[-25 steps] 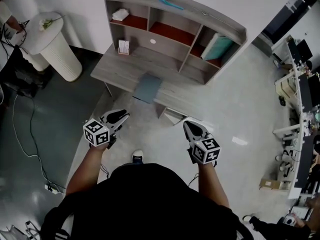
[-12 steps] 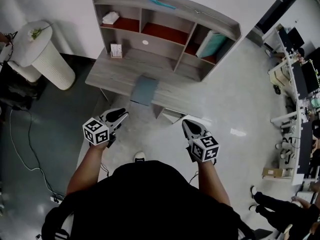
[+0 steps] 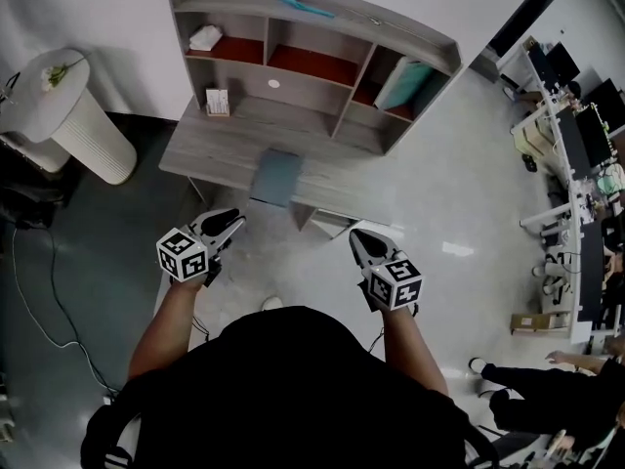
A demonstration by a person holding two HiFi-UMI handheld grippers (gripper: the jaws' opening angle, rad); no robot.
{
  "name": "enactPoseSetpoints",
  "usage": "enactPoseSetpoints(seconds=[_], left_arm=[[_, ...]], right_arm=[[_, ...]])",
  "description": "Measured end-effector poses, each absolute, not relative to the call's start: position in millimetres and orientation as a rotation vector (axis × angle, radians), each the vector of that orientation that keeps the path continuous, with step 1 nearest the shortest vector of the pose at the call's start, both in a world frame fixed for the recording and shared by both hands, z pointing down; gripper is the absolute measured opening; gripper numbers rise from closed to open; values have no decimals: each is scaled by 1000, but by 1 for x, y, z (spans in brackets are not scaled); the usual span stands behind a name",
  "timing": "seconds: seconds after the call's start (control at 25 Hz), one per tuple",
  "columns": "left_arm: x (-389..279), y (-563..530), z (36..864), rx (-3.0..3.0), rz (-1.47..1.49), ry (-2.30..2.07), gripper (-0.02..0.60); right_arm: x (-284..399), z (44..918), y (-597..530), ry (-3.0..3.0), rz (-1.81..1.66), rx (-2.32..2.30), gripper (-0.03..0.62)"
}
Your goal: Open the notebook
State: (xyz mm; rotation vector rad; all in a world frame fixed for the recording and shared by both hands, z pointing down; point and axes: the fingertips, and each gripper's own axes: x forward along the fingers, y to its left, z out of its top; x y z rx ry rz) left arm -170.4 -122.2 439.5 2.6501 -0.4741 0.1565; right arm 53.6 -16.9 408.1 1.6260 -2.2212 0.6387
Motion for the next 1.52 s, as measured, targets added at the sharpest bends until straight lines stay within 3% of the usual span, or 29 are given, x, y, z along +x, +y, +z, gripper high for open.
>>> enactPoseSetpoints(seconds=[1.52], left_arm=[[-168,-187,457,2610,238,-571,104]], right_arm=[[67,433,-104,-2302,693,1526,0]])
